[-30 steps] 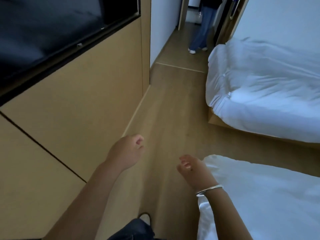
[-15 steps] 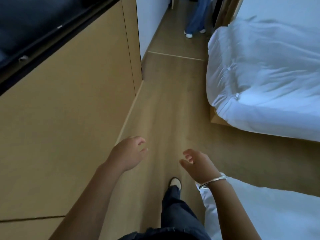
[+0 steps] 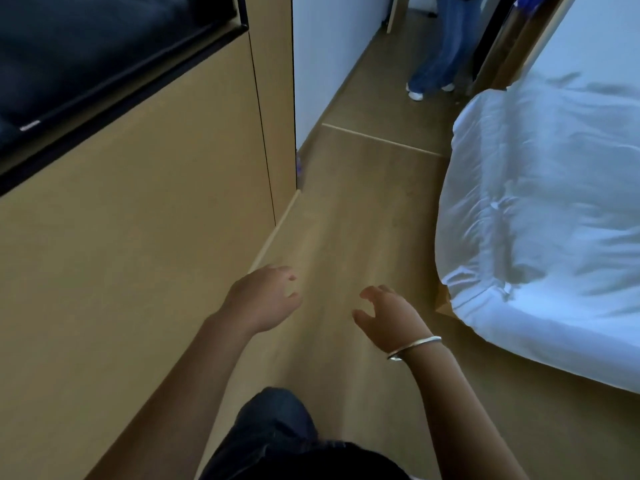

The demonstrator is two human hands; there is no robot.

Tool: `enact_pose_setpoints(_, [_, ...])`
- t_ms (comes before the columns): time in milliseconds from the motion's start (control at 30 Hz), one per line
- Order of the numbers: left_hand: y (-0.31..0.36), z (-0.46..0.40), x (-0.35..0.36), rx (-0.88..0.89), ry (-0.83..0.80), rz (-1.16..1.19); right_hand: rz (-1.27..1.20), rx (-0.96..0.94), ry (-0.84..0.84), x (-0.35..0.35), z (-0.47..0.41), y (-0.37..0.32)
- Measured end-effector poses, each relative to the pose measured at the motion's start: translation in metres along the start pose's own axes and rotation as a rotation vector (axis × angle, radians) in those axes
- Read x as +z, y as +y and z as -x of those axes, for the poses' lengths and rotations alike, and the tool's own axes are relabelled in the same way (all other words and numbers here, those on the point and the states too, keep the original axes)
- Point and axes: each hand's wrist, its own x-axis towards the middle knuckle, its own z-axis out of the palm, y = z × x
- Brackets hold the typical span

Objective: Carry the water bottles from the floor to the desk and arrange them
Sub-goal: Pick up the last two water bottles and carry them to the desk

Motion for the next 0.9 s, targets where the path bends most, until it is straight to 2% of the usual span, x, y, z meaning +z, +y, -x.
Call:
enact_pose_setpoints(267, [0.002, -0.139, -0.021, 0.0, -0.044, -0.013, 0.158, -0.011, -0.089, -0.045, -0.136, 0.009])
enact_pose_setpoints(367, [0.004, -0.204, -0.043, 0.014, -0.051, -0.085, 0.192, -0.007, -0.102, -0.069, -0.192, 0.003])
enact_pose_setpoints(633, [0.035, -0.367, -0.098, 0.17, -0.1, -0.218, 0.178, 0.032, -0.072, -0.129, -0.323, 0.001])
enact_pose_setpoints(900, [0.072, -0.493, -0.1, 0.156, -0.204, -0.218, 0.189, 0.037, -0.14, -0.179, -0.442, 0.048])
